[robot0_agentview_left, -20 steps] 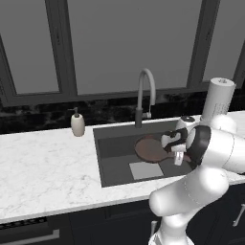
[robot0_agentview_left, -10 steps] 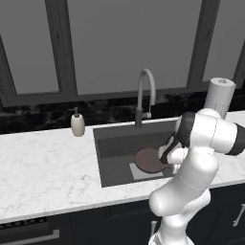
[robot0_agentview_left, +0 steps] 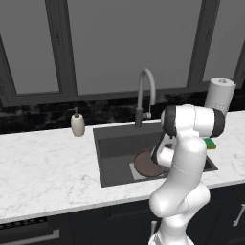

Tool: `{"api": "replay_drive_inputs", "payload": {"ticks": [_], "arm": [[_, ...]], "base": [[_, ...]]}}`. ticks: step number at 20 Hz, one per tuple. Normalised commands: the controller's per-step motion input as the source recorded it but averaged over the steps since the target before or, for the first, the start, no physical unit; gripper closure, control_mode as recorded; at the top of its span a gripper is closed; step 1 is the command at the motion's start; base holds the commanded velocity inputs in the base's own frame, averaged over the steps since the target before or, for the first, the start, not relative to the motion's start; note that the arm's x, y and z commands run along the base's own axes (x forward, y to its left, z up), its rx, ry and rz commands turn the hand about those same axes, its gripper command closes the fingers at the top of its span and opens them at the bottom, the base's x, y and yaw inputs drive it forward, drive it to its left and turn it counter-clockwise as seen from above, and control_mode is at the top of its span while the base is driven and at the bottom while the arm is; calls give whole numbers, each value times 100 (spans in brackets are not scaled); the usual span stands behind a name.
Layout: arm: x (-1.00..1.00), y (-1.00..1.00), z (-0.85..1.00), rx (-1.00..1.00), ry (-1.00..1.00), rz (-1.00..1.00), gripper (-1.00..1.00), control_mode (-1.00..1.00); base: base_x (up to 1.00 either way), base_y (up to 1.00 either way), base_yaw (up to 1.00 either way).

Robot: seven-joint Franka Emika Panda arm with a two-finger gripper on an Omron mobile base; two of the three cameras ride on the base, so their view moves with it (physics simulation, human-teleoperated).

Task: Pick the pan and sponge and place them into the sink. Then turn on the water.

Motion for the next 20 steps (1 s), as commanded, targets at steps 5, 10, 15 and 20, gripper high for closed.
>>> {"api": "replay_drive_inputs", "payload": {"ticks": [5, 10, 15, 20], "arm": [[25, -30, -40, 0, 0, 0, 100, -100], [31, -27, -39, 0, 0, 0, 100, -100], [23, -28, -39, 0, 0, 0, 100, -100], [19, -28, -25, 0, -4, 0, 100, -100]], "base": [[0, 0, 0], [0, 0, 0], [0, 0, 0], [0, 0, 0]]}}
